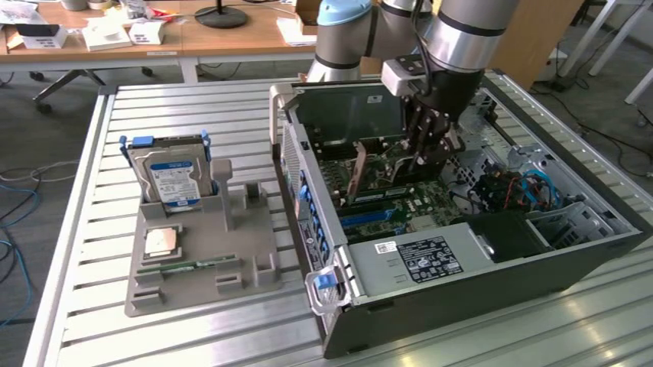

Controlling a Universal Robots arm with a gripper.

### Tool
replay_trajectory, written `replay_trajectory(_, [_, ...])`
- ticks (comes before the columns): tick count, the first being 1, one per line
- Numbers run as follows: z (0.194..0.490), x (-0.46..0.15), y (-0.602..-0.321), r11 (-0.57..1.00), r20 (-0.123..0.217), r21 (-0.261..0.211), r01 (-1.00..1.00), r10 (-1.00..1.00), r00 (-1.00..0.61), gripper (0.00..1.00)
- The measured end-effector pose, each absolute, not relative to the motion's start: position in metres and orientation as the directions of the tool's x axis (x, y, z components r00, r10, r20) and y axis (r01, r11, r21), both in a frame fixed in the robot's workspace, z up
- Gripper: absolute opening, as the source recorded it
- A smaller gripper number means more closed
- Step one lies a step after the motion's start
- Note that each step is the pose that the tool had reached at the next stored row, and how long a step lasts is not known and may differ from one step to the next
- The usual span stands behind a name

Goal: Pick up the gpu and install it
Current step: 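Insert the gpu into the slot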

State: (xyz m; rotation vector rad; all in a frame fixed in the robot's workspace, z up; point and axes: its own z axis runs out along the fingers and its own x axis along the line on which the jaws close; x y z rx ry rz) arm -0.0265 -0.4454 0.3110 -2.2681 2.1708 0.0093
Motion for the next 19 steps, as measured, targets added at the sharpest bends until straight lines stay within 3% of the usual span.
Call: replay_trajectory(19, [0.294,-0.037,-0.445,-0.044,-0.003,-0.008,-0.999,-0.999,0.044,0.26])
